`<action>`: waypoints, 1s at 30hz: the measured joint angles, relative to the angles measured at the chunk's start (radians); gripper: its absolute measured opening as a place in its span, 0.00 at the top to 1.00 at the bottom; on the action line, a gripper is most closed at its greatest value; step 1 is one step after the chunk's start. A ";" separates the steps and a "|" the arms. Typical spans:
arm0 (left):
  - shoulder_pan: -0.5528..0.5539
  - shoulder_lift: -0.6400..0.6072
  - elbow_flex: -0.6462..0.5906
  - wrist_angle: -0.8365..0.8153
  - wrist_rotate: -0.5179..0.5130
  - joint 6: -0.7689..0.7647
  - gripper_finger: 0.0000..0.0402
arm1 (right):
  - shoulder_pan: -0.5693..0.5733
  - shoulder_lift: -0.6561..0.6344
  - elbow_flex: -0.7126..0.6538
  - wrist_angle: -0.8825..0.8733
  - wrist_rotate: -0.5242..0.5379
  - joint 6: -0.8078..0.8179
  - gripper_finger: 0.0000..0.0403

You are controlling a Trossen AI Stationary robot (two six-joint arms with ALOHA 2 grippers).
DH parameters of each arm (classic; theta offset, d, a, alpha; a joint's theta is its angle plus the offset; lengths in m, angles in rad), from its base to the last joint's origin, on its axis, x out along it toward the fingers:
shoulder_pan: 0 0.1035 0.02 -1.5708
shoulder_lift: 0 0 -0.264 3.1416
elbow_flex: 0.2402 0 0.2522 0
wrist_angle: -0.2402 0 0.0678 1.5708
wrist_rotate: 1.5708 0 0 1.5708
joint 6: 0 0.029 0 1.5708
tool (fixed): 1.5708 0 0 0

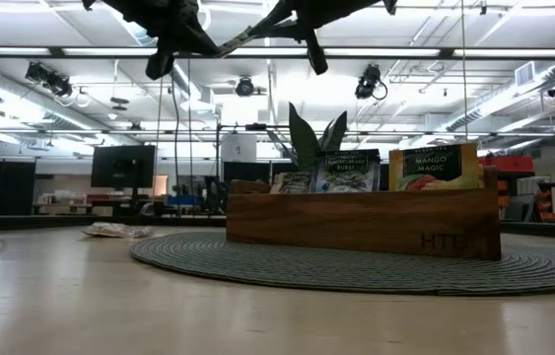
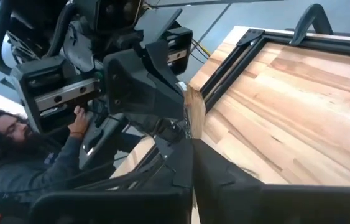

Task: Pick & Place Tea
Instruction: Put the brown tea bag into the left section of the wooden organizer

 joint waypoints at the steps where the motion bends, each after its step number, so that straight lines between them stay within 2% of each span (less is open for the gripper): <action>1: 0.000 0.000 0.000 0.000 0.000 0.000 0.99 | 0.000 0.000 0.000 -0.003 -0.003 -0.002 0.99; 12: 0.000 0.000 0.000 0.004 -0.005 0.027 0.82 | 0.000 -0.001 0.000 -0.017 -0.032 0.001 1.00; 22: 0.001 0.000 0.000 -0.101 -0.012 0.226 0.58 | 0.005 -0.099 0.000 -0.303 -0.085 0.016 1.00; 30: 0.001 0.000 0.000 -0.182 -0.012 0.365 0.52 | 0.083 -0.082 -0.001 -0.429 -0.112 0.055 1.00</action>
